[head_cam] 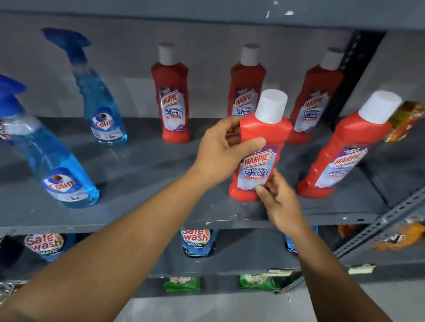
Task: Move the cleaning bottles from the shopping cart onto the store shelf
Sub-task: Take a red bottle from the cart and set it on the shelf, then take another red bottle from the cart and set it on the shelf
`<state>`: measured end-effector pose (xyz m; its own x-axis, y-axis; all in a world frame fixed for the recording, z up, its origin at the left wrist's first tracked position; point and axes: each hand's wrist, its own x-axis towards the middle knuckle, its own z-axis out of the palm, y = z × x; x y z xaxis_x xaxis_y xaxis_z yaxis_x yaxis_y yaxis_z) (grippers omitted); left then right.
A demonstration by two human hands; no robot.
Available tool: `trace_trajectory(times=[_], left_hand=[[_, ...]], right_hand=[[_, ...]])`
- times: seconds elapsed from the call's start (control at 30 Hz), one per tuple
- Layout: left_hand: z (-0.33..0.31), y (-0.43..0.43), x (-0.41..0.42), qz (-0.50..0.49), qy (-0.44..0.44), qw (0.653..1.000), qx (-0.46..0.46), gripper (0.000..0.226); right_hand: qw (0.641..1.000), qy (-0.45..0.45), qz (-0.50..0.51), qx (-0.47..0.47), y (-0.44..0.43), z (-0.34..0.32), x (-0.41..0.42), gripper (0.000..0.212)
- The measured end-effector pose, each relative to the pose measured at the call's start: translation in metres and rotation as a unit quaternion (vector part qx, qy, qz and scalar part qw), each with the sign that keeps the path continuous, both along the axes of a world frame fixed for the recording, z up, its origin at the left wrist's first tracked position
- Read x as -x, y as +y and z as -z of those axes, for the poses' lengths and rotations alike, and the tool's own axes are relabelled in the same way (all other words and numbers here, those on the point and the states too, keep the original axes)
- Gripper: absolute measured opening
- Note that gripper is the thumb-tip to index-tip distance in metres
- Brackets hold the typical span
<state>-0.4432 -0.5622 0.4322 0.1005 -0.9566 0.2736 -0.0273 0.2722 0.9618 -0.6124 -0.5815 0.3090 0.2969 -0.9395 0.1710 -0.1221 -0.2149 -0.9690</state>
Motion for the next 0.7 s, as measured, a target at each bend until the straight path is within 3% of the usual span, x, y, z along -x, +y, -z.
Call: trace_trajectory(times=[0.1, 0.17, 0.23, 0.3, 0.37, 0.5, 0.63, 0.7], left_hand=[[0.001, 0.005, -0.002, 0.005, -0.007, 1.0, -0.013, 0.041], [0.009, 0.02, -0.011, 0.002, -0.043, 0.999, -0.022, 0.047], [0.027, 0.047, -0.029, -0.03, -0.1, 0.994, -0.027, 0.05], [0.049, 0.085, -0.068, -0.1, -0.176, 0.978, -0.048, 0.05], [0.07, 0.133, -0.116, -0.186, -0.189, 0.961, -0.076, 0.044], [0.094, 0.251, -0.214, -0.376, -0.066, 0.918, -0.11, 0.029], [0.105, 0.37, -0.305, -0.581, 0.029, 0.803, -0.13, 0.024], [0.113, 0.408, -0.342, -0.638, 0.098, 0.749, -0.148, 0.028]], right_hand=[[1.0, 0.009, 0.016, 0.011, 0.004, 0.002, 0.0, 0.052], [0.994, 0.027, 0.092, 0.045, 0.016, 0.004, -0.003, 0.057], [0.971, 0.058, 0.212, 0.098, 0.041, 0.01, -0.006, 0.053], [0.957, 0.064, 0.248, 0.138, 0.076, 0.019, -0.017, 0.04], [0.968, 0.078, 0.189, 0.145, 0.105, 0.024, -0.038, 0.031], [0.981, 0.107, -0.008, 0.159, 0.133, 0.025, -0.113, 0.022], [0.954, 0.109, -0.186, 0.208, 0.149, 0.017, -0.227, 0.02], [0.936, 0.094, -0.251, 0.228, 0.162, 0.006, -0.287, 0.017]])
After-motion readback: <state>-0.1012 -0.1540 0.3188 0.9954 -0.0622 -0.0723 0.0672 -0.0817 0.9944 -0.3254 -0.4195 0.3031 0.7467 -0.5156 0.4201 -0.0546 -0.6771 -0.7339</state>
